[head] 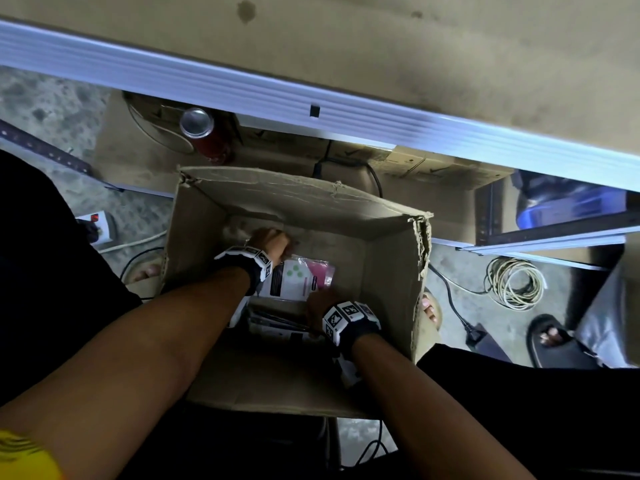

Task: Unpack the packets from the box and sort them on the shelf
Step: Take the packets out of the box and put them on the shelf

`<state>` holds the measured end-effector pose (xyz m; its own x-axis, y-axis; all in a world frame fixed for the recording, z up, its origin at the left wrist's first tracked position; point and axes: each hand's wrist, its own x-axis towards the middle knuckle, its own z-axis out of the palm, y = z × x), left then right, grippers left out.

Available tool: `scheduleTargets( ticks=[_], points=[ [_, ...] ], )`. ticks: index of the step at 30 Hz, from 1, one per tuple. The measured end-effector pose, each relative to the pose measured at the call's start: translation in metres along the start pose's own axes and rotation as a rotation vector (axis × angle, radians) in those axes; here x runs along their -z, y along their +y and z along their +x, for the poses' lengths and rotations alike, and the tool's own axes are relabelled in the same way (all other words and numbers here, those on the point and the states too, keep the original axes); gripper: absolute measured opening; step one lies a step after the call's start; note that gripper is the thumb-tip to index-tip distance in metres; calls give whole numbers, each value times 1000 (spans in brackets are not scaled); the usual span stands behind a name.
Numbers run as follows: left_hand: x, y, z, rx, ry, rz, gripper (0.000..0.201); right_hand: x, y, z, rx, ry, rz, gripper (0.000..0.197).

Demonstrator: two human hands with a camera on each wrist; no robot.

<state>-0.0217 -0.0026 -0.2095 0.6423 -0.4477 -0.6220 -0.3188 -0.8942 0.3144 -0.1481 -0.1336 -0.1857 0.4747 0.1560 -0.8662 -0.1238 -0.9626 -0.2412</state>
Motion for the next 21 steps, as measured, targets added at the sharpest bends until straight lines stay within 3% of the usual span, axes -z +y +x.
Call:
scheduleTargets(
  ticks=[6,8,11,16,21],
  points=[
    [-6,-4,4,-46,-60,74,22,-1,4,2,15,7,19,59],
    [-8,-6,4,-55,-53,96,27,-2,5,3,18,20,7,54],
    [-5,-4,1,-95,-46,105,19,-3,5,5,22,16,-23,34],
    [5,2,-8,-125,-26,101,19,-6,4,2,35,53,-30,40],
    [21,19,-21,-114,-51,111,19,4,4,-3,-67,35,53,49]
  ],
)
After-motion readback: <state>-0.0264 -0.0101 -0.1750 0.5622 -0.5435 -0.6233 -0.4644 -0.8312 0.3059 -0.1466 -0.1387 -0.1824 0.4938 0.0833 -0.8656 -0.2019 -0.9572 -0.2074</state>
